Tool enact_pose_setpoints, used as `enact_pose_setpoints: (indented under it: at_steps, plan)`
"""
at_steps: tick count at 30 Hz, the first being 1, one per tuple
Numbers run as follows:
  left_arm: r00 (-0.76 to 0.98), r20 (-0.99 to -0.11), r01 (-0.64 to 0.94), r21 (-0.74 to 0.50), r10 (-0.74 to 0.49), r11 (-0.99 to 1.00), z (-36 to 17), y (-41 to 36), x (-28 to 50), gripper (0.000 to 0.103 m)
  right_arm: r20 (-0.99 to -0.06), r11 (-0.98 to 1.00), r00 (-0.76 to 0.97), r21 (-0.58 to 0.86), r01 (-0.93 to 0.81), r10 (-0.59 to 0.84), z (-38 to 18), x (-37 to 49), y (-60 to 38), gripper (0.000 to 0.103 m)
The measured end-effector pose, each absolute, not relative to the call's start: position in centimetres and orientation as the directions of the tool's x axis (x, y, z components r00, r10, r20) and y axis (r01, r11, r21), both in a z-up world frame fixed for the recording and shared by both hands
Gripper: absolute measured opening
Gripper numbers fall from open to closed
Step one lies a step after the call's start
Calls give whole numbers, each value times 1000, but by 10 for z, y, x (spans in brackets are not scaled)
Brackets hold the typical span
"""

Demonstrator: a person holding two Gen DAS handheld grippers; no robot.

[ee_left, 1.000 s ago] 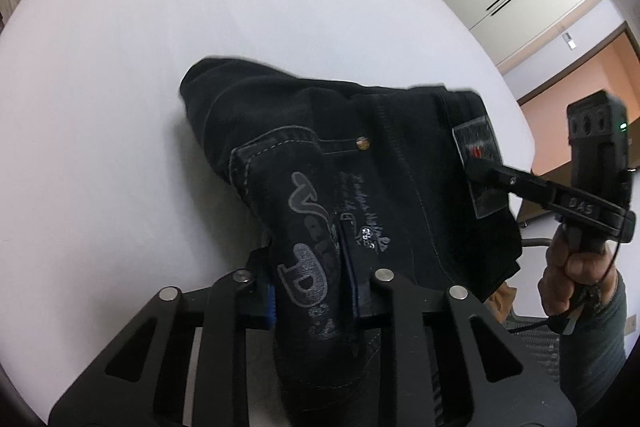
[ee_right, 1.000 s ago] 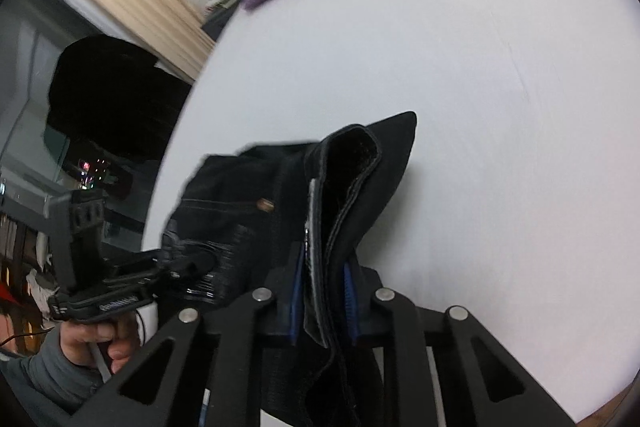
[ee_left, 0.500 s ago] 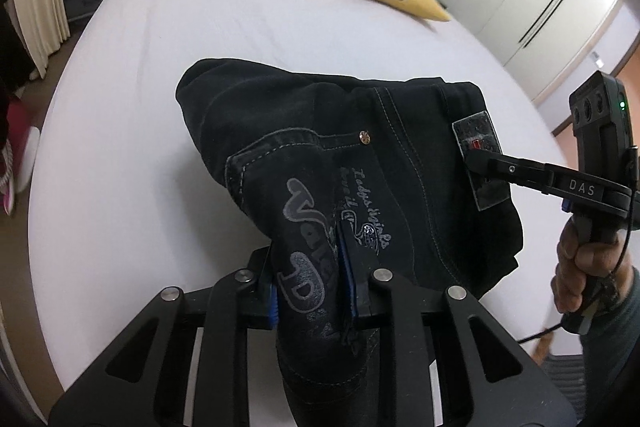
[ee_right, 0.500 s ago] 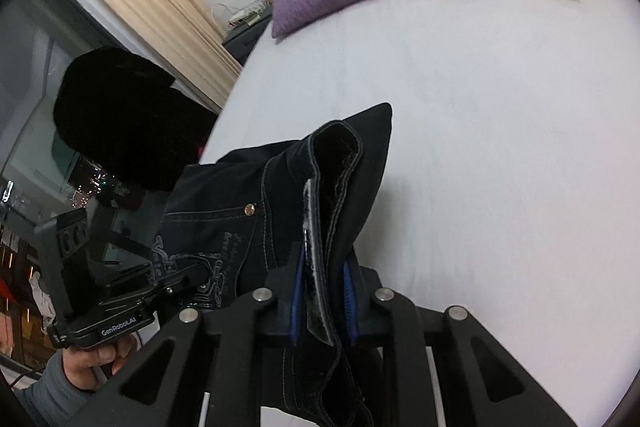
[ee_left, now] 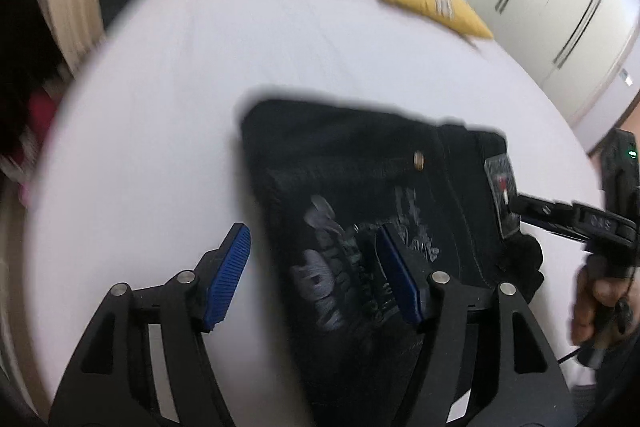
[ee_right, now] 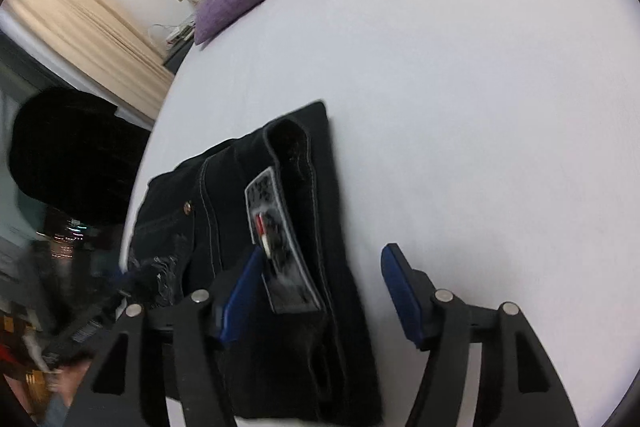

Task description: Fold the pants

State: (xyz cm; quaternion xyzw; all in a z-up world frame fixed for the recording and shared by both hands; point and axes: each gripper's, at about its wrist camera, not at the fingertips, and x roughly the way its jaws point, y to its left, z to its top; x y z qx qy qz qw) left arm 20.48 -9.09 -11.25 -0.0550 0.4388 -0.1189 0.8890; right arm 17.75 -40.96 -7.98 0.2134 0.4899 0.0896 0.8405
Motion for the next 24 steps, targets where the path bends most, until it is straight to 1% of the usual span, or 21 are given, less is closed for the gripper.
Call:
enact_pose_setpoints:
  at_steps: [2, 4, 5, 6, 7, 8, 9, 10, 12, 13, 14, 16, 17, 19, 20, 22, 23, 24]
  plan:
    - [684, -700, 155, -137, -206, 978, -80, -84, 178, 70, -770, 926, 566, 376, 31, 294, -52, 157, -405, 67]
    - [797, -583, 140, -80, -160, 987, -40, -86, 148, 77, -731, 953, 646, 304, 19, 220, -22, 135, -397, 73]
    - [865, -488, 117, -37, -120, 992, -16, -83, 123, 88, -692, 965, 699, 263, 14, 179, -2, 119, -392, 80]
    - [907, -412, 90, -2, -82, 996, 2, -82, 108, 103, -648, 974, 749, 227, 14, 140, 16, 104, -387, 91]
    - [949, -315, 45, 41, -30, 998, 21, -86, 86, 103, -610, 980, 785, 200, 17, 111, 30, 91, -385, 97]
    - [977, -209, -13, 87, 31, 996, 38, -85, 59, 103, -544, 986, 836, 164, 22, 72, 53, 70, -379, 103]
    - [989, -126, -62, 119, 77, 991, 55, -84, 33, 103, -493, 989, 868, 147, 18, 58, 68, 59, -375, 103]
    - [992, -70, -92, 134, 102, 987, 70, -84, 12, 103, -422, 992, 906, 124, 11, 43, 90, 48, -365, 103]
    - [994, -13, -105, 119, 107, 987, 95, -80, -20, 103, -281, 997, 960, 73, 8, 13, 123, 13, -357, 103]
    - [994, 2, -104, 107, 105, 989, 105, -76, -36, 103, -216, 999, 976, 45, 21, -11, 138, -2, -351, 103]
    - [994, 2, -105, 91, 106, 990, 113, -72, -50, 103, -174, 999, 984, 25, 35, -30, 150, -11, -344, 103]
    - [993, -61, -96, 88, 102, 991, 128, -64, -68, 103, -111, 999, 993, 8, 44, -43, 177, -34, -335, 103]
    - [990, -116, -73, 101, 85, 992, 134, -61, -75, 103, -85, 999, 995, 10, 48, -47, 189, -46, -332, 103]
    - [984, -150, -72, 132, 92, 989, 145, -58, -99, 103, -56, 998, 997, 11, 54, -54, 208, -60, -323, 103]
    - [980, -172, -79, 143, 104, 987, 147, -51, -109, 103, -53, 999, 998, 12, 44, -44, 216, -68, -320, 103]
    - [970, -227, -55, 140, 86, 989, 153, -54, -116, 103, -76, 999, 996, 21, 38, -36, 225, -77, -314, 103]
    - [962, -268, -31, 108, 59, 994, 153, -49, -121, 103, -112, 999, 993, 25, 46, -43, 227, -77, -311, 103]
    - [953, -297, -35, 89, 60, 995, 159, -46, -130, 103, -143, 998, 989, 29, 51, -47, 226, -77, -308, 103]
